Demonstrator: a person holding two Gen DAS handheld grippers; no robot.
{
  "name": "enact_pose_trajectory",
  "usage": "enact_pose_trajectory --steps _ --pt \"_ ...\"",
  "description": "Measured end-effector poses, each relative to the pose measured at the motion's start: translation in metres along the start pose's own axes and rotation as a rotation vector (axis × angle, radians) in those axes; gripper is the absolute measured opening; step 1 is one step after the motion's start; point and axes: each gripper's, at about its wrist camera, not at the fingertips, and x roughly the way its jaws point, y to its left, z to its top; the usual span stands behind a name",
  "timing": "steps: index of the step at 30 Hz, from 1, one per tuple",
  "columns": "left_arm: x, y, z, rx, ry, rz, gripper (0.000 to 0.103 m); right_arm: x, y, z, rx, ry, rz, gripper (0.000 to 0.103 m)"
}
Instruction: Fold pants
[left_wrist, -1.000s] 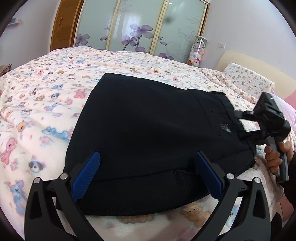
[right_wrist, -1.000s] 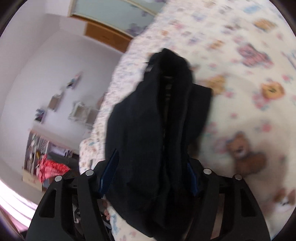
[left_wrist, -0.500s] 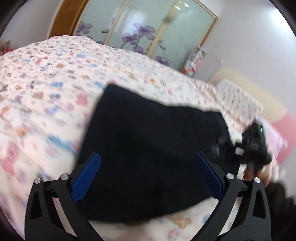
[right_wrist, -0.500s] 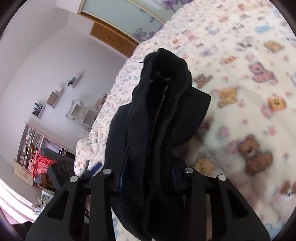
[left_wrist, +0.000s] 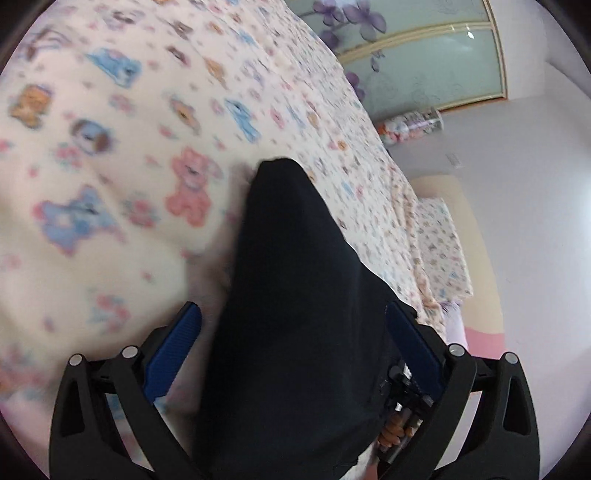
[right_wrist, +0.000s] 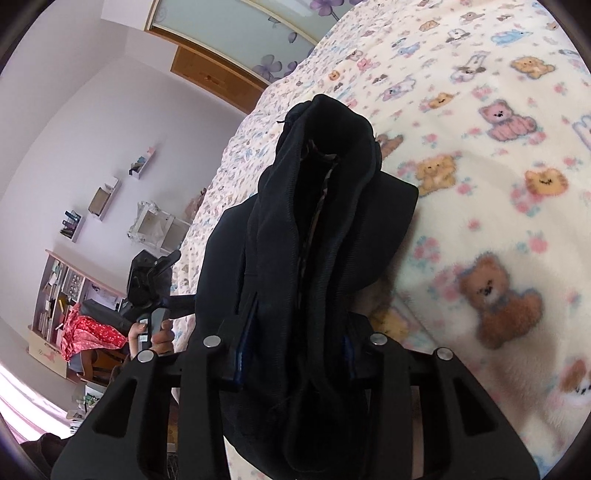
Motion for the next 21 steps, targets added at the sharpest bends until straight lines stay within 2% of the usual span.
enact_pose_trajectory --steps 5,7,9,10,12,13,14,17,21 --pt "0.017 -0.017 -0.006 0.057 0.057 -0.062 0.097 0.0 -0.007 -0.003 0.021 -0.007 0.007 0.04" --pt "0.017 -0.033 -0.012 0.123 0.062 -0.092 0.097 0.0 -0.01 -0.004 0.029 -0.01 0.006 0.04" --pt "0.015 -0.044 -0.018 0.175 0.063 -0.085 0.096 0.001 -0.013 -0.005 0.041 -0.011 0.0 0.041" --pt "0.016 -0.047 -0.02 0.189 0.062 -0.052 0.093 0.002 -0.014 -0.005 0.046 -0.011 -0.003 0.042" --pt "0.018 -0.043 -0.02 0.158 0.056 0.033 0.066 0.002 -0.014 -0.006 0.049 -0.015 -0.014 0.043" --pt "0.017 -0.036 -0.019 0.126 0.051 0.069 0.06 0.002 -0.013 -0.006 0.049 -0.016 -0.019 0.043" --pt "0.017 -0.03 -0.017 0.099 0.047 0.089 0.046 0.002 -0.012 -0.006 0.045 -0.017 -0.023 0.043" --pt "0.013 -0.019 -0.017 0.052 0.028 0.101 0.033 0.0 -0.007 -0.008 0.025 -0.031 -0.038 0.042" --pt "0.011 -0.028 -0.025 0.096 0.002 0.158 0.02 -0.006 -0.001 -0.009 0.015 -0.063 -0.008 0.039"
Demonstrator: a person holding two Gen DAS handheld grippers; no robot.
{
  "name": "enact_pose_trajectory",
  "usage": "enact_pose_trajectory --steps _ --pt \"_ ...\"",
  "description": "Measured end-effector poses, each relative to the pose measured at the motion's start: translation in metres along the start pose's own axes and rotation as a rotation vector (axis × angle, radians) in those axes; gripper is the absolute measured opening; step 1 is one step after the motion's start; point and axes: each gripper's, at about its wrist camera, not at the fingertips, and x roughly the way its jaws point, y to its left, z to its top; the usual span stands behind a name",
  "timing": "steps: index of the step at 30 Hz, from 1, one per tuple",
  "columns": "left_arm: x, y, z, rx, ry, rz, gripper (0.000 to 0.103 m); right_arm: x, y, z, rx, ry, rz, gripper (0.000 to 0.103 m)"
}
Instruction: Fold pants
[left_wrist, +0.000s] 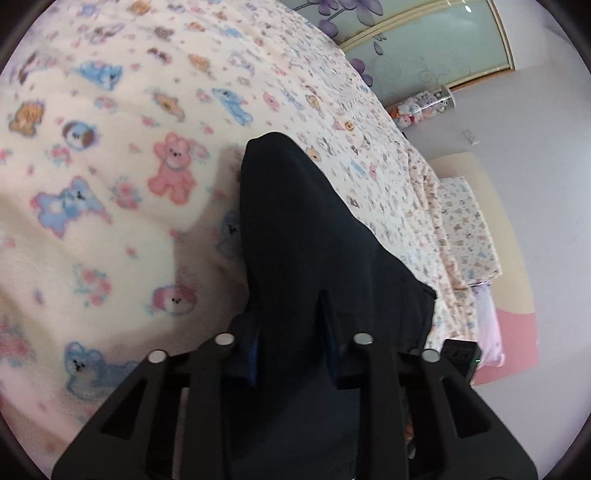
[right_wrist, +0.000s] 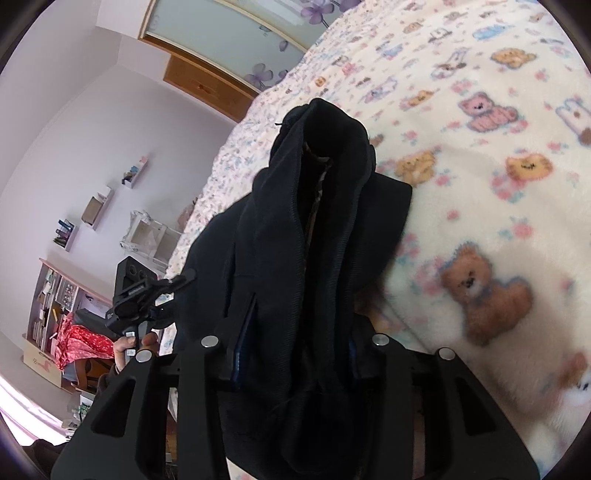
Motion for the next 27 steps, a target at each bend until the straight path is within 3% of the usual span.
enact_pose_trajectory --steps 3,8,16,25,27 --pt "-0.008 -0.015 -0.004 0.053 -0.02 -0.005 0.014 -0.006 0.003 0.002 0.012 -0.023 0.046 0.037" --pt "-0.016 -0.042 -0.01 0.114 -0.047 -0.05 0.013 -0.014 0.006 0.009 0.051 -0.062 0.129 0.032" --pt "-0.009 -0.095 -0.014 0.209 -0.078 -0.111 0.013 -0.015 0.008 0.029 0.059 -0.079 0.144 0.031" --pt "0.03 -0.133 0.012 0.216 -0.126 -0.199 0.013 -0.054 -0.001 0.086 0.036 -0.26 0.079 0.031" --pt "0.043 -0.134 0.019 0.222 -0.138 -0.18 0.013 -0.054 -0.013 0.093 0.052 -0.289 0.05 0.03"
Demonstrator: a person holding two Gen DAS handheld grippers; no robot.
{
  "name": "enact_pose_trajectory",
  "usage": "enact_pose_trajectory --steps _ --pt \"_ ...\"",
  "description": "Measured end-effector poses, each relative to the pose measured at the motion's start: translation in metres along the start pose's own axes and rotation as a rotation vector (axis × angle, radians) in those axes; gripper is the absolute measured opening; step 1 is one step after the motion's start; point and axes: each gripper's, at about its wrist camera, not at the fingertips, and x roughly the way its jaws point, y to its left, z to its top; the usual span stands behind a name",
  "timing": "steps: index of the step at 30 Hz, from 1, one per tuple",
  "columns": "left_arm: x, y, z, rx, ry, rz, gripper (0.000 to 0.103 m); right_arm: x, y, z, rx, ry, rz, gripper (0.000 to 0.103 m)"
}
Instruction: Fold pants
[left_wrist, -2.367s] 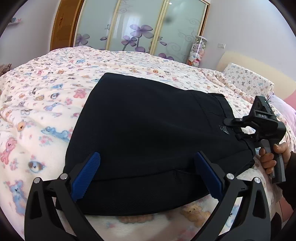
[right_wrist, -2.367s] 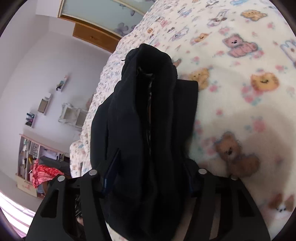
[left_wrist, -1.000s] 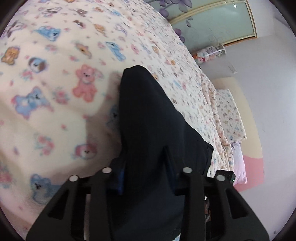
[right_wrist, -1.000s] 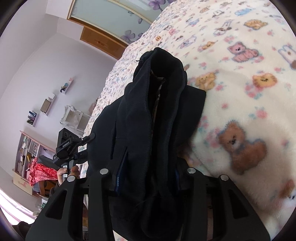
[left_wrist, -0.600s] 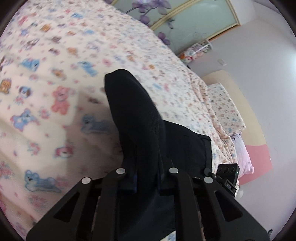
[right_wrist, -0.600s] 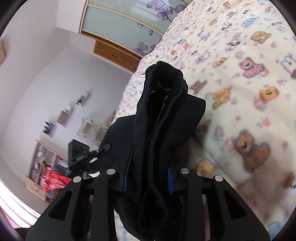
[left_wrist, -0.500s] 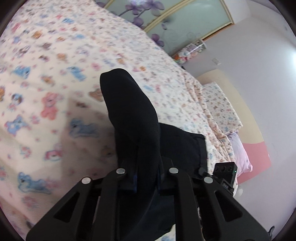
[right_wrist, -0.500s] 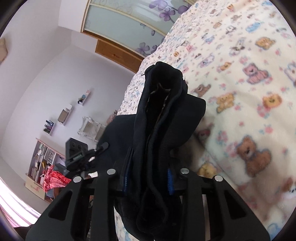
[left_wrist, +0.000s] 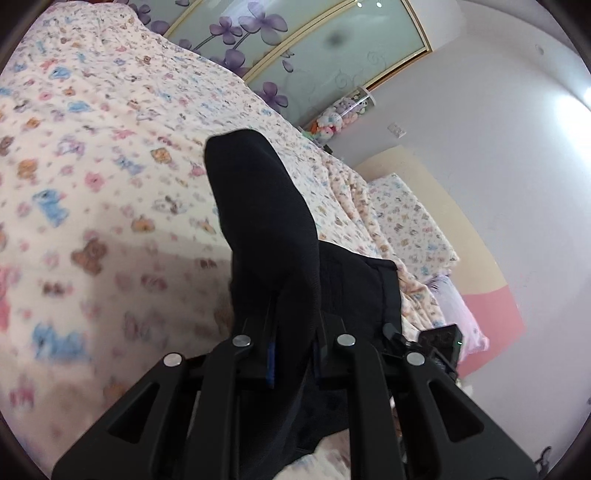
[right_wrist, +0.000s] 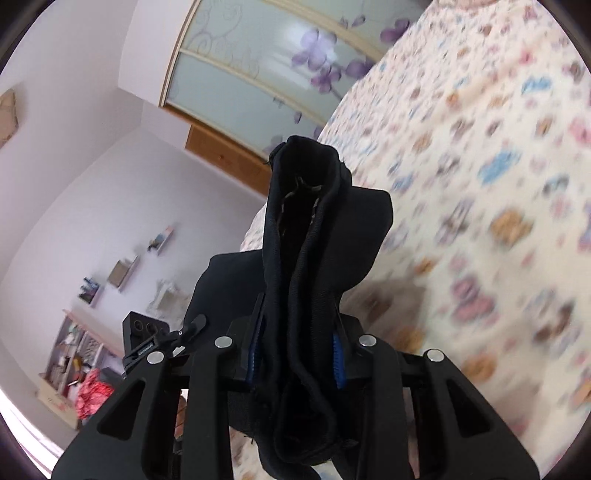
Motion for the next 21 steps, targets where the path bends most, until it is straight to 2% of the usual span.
enact_pose_trajectory --steps 2,5,7,10,13,14,15,16,19,20,21 --pt "0.02 0.015 0.004 -0.012 0.008 0.07 0.013 0.006 -0.016 0.0 0.012 -0.003 -0.065 0.03" --pt "0.04 0.048 -0.002 -0.093 0.024 0.167 0.013 0.016 -0.049 -0.01 0.077 0.017 -0.163 0.03" --pt "0.041 0.058 -0.007 -0.099 0.014 0.171 0.014 0.016 -0.059 -0.014 0.102 0.002 -0.135 0.03" --pt "0.041 0.059 -0.009 -0.096 0.004 0.186 0.02 0.019 -0.053 -0.015 0.069 0.001 -0.16 0.032" --pt "0.034 0.058 -0.011 -0.118 -0.026 0.232 0.041 0.018 -0.05 -0.017 0.072 0.008 -0.207 0.038" --pt "0.029 0.057 -0.012 -0.13 -0.04 0.248 0.061 0.016 -0.047 -0.017 0.065 0.011 -0.241 0.044" --pt "0.021 0.058 -0.013 -0.141 -0.061 0.273 0.074 0.014 -0.044 -0.016 0.051 0.01 -0.27 0.049" --pt "0.007 0.061 -0.016 -0.151 -0.1 0.314 0.077 0.008 -0.038 -0.018 0.028 -0.003 -0.306 0.053" --pt "-0.03 0.058 -0.025 -0.143 -0.2 0.405 0.079 -0.02 -0.019 -0.022 -0.092 -0.106 -0.416 0.053" --pt "-0.04 0.053 -0.028 -0.132 -0.223 0.41 0.079 -0.029 -0.008 -0.027 -0.132 -0.139 -0.427 0.053" --pt "-0.047 0.046 -0.033 -0.114 -0.236 0.394 0.079 -0.036 0.008 -0.035 -0.178 -0.154 -0.389 0.053"
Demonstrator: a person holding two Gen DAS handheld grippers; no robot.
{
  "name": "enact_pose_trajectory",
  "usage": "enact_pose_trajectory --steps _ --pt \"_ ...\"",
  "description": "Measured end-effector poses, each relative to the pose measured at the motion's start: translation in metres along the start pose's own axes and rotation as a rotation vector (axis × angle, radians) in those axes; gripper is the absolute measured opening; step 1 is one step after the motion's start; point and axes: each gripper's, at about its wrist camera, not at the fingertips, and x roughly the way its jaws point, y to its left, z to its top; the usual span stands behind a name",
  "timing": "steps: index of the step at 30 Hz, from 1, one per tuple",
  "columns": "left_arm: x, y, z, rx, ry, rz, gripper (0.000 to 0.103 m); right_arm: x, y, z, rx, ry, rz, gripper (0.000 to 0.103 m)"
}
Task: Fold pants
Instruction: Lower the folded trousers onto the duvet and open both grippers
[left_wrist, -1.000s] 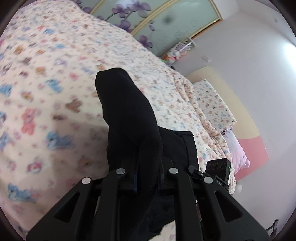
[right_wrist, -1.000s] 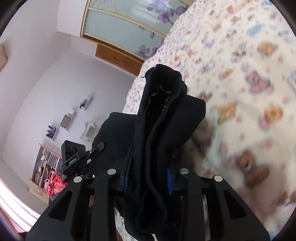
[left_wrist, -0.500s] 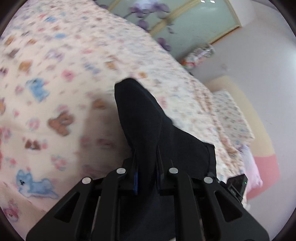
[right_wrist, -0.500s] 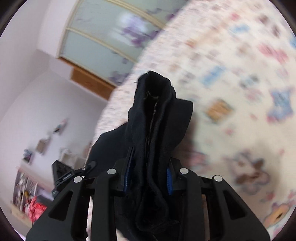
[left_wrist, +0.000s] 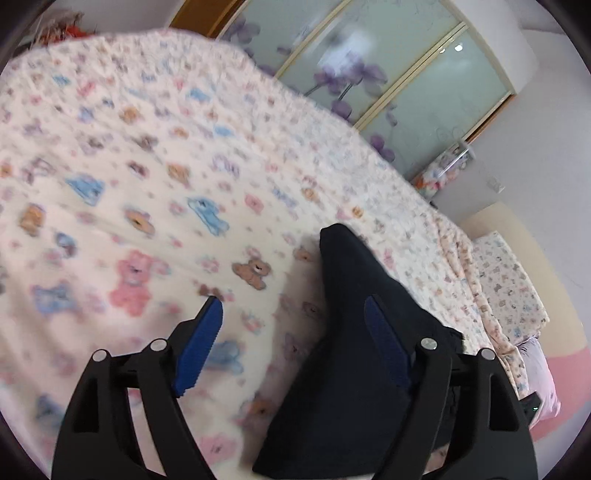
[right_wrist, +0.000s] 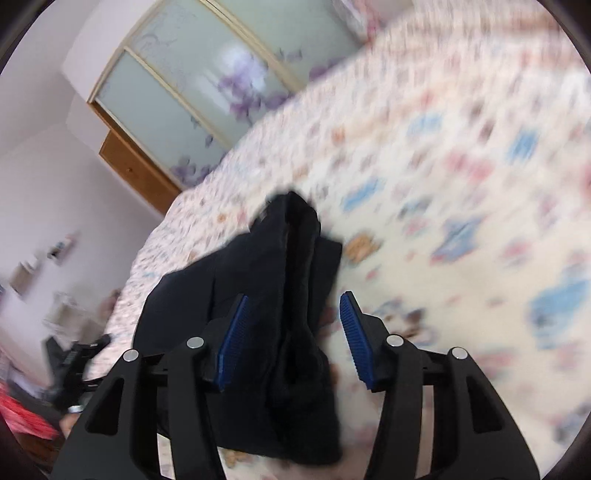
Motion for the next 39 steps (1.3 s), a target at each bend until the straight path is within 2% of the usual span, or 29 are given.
enact_pose_trajectory --steps 2,5,8,11,14,18,20,25,28,30,32,34,37,39 --pt "-0.014 -0.017 -0.015 0.063 0.014 -0.086 0.08 -0.004 0.015 -0.006 -0.027 0.009 0.069 0.053" --pt "-0.02 -0.049 -0.044 0.15 0.072 -0.22 0.086 -0.002 0.036 -0.025 -0.04 0.073 0.162 0.053" --pt "-0.006 -0.071 -0.07 0.171 0.168 -0.292 0.086 0.007 0.042 -0.036 0.001 0.113 0.197 0.053" --pt "0.005 -0.074 -0.082 0.18 0.195 -0.269 0.086 0.011 0.041 -0.043 -0.004 0.113 0.168 0.053" --pt "0.016 -0.066 -0.09 0.175 0.212 -0.236 0.086 0.023 0.038 -0.046 -0.021 0.129 0.095 0.053" --pt "0.035 -0.057 -0.102 0.235 0.23 -0.203 0.083 0.038 0.036 -0.06 -0.079 0.146 0.04 0.052" --pt "0.04 -0.056 -0.106 0.254 0.223 -0.193 0.083 0.038 0.039 -0.063 -0.094 0.141 0.032 0.052" --pt "0.039 -0.048 -0.107 0.239 0.197 -0.22 0.083 0.034 0.029 -0.056 -0.037 0.155 0.085 0.052" --pt "0.012 -0.066 -0.116 0.316 0.131 -0.168 0.088 0.008 0.04 -0.053 -0.049 0.093 0.121 0.053" --pt "-0.005 -0.079 -0.126 0.396 0.059 -0.133 0.101 0.0 0.049 -0.055 -0.104 0.053 0.094 0.053" --pt "-0.013 -0.09 -0.134 0.462 0.001 -0.081 0.101 0.001 0.051 -0.058 -0.129 0.048 0.071 0.054" --pt "-0.003 -0.095 -0.14 0.492 0.04 -0.041 0.101 0.017 0.044 -0.063 -0.119 0.097 0.002 0.062" --pt "0.03 -0.085 -0.146 0.473 0.173 0.013 0.101 0.033 0.039 -0.069 -0.135 0.11 -0.028 0.062" --pt "0.032 -0.087 -0.147 0.486 0.163 0.029 0.101 0.037 0.043 -0.069 -0.162 0.109 -0.049 0.062"
